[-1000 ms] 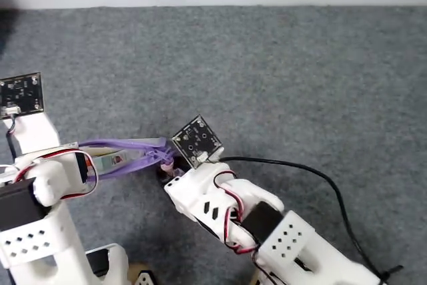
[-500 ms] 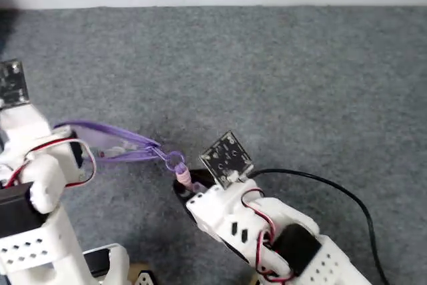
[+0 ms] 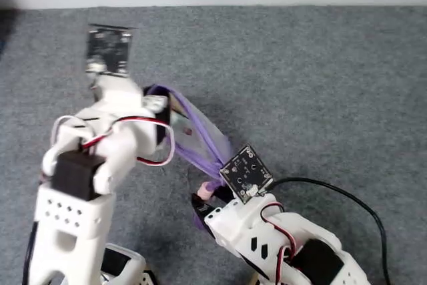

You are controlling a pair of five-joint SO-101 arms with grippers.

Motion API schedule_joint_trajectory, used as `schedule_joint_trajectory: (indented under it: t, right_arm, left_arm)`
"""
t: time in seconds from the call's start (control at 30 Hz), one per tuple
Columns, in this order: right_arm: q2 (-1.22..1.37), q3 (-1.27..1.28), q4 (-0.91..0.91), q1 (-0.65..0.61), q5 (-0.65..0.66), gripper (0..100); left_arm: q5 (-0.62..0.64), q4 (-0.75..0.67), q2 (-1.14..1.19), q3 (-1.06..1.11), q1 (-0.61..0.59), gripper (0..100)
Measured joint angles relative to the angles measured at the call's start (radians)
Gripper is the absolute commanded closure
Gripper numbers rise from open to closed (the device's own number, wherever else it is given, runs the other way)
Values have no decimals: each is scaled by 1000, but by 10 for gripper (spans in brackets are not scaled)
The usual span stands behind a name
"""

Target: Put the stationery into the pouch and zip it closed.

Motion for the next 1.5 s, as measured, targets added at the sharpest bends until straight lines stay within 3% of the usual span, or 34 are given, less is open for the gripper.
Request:
schedule_joint_trajectory:
  t: [0.23,0.37,0.53,0.8,1.0,1.3,1.5]
  right_arm:
    - [-77,0,14,0,0,991]
    - [-130,-5,14,49,9,991]
    - [-141,-55,-84,199,98,991]
    - [-150,-84,-245,249,232,991]
    - [-127,-86,-307,269,239,991]
    - [176,-133,-519,374,204,991]
    - [341,-264,-539,377,189,991]
  left_arm:
    - [-18,66,14,0,25,981]
    - [-104,146,14,0,8,859]
    - [-75,273,12,-57,5,735]
    - [-28,404,12,-272,3,732]
    - [-29,448,12,-419,3,732]
    - [-29,448,9,-476,6,735]
    - [-137,448,5,-428,6,847]
